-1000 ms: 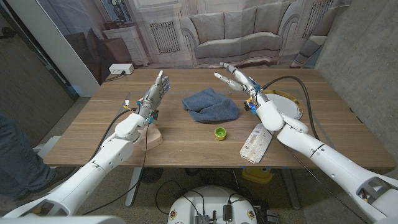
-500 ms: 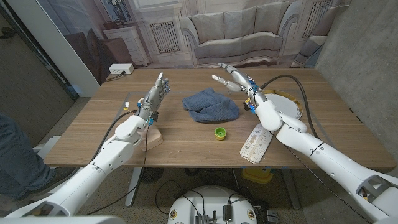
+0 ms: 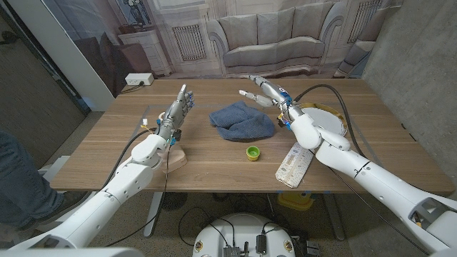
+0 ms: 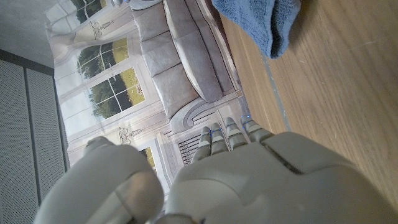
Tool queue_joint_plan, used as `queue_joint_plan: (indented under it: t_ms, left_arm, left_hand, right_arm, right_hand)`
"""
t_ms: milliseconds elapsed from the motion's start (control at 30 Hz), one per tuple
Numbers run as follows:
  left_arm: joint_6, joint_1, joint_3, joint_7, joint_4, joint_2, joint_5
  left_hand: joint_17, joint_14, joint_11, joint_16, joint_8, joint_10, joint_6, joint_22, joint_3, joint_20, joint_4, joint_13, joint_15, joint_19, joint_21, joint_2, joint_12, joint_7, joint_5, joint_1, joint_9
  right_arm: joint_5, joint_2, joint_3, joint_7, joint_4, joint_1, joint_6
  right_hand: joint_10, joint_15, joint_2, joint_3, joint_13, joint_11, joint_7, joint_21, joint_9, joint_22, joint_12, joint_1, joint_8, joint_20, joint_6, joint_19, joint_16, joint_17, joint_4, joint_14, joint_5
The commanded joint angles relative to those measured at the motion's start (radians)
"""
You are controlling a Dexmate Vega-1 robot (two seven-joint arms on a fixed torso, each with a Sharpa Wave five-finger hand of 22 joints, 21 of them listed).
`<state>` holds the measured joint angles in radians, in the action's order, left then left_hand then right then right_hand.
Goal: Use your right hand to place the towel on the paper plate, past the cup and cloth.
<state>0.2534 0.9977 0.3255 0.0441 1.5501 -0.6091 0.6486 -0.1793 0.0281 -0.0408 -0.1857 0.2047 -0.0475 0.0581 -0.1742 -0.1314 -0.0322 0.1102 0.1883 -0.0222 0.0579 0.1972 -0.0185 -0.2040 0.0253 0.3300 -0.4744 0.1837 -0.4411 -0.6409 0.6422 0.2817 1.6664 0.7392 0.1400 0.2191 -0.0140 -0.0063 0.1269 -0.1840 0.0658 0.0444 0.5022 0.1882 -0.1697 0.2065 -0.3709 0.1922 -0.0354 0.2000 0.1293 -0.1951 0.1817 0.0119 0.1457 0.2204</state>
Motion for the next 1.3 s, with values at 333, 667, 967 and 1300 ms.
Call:
queue_joint_plan:
  t_ms: [333, 667, 967, 1300]
  left_arm:
    - [0.019, 0.043, -0.014, 0.032, 0.048, -0.006, -0.015]
    - [0.015, 0.045, -0.012, 0.038, 0.050, -0.003, -0.017]
    - [0.011, 0.034, -0.010, 0.032, 0.040, -0.001, -0.015]
    - [0.005, 0.020, -0.008, 0.021, 0.025, 0.000, -0.009]
  left_hand:
    - [-0.004, -0.002, 0.002, -0.005, 0.002, -0.008, 0.008, -0.005, -0.013, -0.043, 0.000, 0.004, 0.004, -0.006, 0.005, -0.008, -0.006, 0.000, 0.007, -0.005, 0.005]
    - [-0.004, -0.002, 0.004, -0.005, 0.001, -0.008, 0.008, -0.005, -0.015, -0.042, -0.001, 0.004, 0.004, -0.006, 0.004, -0.009, -0.006, -0.002, 0.007, -0.006, 0.005]
    - [-0.004, -0.002, 0.004, -0.004, 0.001, -0.007, 0.009, -0.005, -0.017, -0.041, -0.001, 0.004, 0.005, -0.005, 0.004, -0.010, -0.005, -0.001, 0.007, -0.007, 0.005]
    - [-0.004, -0.002, 0.006, -0.004, 0.001, -0.007, 0.011, -0.005, -0.019, -0.039, -0.001, 0.004, 0.006, -0.005, 0.004, -0.011, -0.004, 0.001, 0.007, -0.008, 0.005]
  right_arm:
    - [-0.043, 0.004, 0.049, -0.066, -0.013, -0.051, -0.022]
    - [-0.065, 0.005, 0.066, -0.077, -0.024, -0.059, -0.040]
    - [-0.086, 0.015, 0.082, -0.074, -0.034, -0.065, -0.066]
    - [-0.108, 0.029, 0.106, -0.069, -0.055, -0.083, -0.075]
  right_hand:
    - [-0.007, 0.002, 0.005, 0.003, -0.002, 0.001, -0.014, -0.010, 0.003, -0.005, -0.001, -0.010, 0.006, -0.014, 0.006, 0.005, 0.005, 0.000, -0.012, -0.002, 0.001]
    - [-0.009, 0.001, 0.004, 0.002, -0.002, -0.002, -0.018, -0.016, 0.003, -0.005, -0.001, -0.011, 0.006, -0.011, 0.006, 0.000, 0.005, 0.000, -0.014, -0.002, 0.001]
    - [-0.007, 0.003, 0.004, 0.002, -0.002, -0.004, -0.020, -0.020, 0.003, -0.005, 0.000, -0.013, 0.005, -0.008, 0.005, -0.001, 0.005, 0.001, -0.016, -0.003, 0.001]
    - [-0.008, 0.004, 0.003, 0.002, -0.003, -0.008, -0.022, -0.026, 0.003, -0.005, 0.001, -0.015, 0.003, -0.007, -0.001, 0.001, 0.005, 0.001, -0.019, -0.003, 0.000]
